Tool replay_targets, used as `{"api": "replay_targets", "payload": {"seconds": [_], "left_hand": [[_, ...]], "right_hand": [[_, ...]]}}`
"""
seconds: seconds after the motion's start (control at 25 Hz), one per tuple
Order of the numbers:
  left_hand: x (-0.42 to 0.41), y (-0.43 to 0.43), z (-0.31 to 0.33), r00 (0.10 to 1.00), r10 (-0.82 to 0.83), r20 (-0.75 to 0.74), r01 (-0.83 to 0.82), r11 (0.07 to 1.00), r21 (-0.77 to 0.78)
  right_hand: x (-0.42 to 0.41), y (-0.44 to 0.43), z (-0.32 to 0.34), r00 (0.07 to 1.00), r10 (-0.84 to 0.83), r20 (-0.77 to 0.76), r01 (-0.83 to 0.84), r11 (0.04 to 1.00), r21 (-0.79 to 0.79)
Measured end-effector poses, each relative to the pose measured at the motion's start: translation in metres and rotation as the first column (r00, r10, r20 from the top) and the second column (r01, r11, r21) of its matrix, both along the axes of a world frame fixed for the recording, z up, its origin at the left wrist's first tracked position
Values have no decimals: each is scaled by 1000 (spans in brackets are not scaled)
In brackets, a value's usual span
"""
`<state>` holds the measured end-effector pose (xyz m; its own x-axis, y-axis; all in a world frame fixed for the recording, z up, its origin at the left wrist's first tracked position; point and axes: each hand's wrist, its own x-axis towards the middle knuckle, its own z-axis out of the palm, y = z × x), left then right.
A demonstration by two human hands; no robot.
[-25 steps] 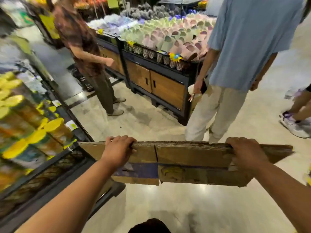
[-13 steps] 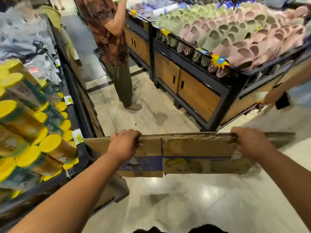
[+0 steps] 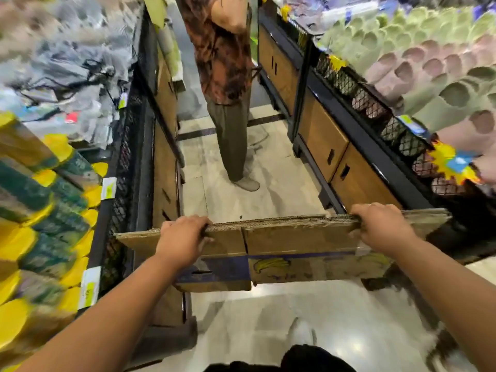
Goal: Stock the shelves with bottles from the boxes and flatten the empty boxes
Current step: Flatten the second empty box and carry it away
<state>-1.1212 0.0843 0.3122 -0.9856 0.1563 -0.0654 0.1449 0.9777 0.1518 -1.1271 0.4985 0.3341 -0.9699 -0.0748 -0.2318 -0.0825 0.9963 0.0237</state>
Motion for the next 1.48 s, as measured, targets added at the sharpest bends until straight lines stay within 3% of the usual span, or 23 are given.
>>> {"api": "replay_targets", "payload": {"seconds": [0.28,0.68,0.92,1.16,1.24,1.48], "left_hand": [[-93,-9,-2,971,238,29,-238,971,2],[-228,-83,-40,894,429,130,-432,902,-3],[-271,-103,-50,768,598,230,-613,790,-11],[-312,-105,-50,543,798,263,-818,573,-47],[-329,-108,-47,509,820,263,-840,539,-53],[-398,-128,-56,389,882,267,-913,407,-16]], "right_hand": [[-195,-25,3,976,217,-20,-217,976,9],[-424,-134,-35,904,423,63,-426,904,43],[-537,-204,-61,808,581,98,-586,810,27],[-647,-286,-93,642,757,125,-749,653,-112],[-677,-312,-92,601,792,108,-780,610,-138],[-775,-403,-90,502,852,146,-856,514,-52]]}}
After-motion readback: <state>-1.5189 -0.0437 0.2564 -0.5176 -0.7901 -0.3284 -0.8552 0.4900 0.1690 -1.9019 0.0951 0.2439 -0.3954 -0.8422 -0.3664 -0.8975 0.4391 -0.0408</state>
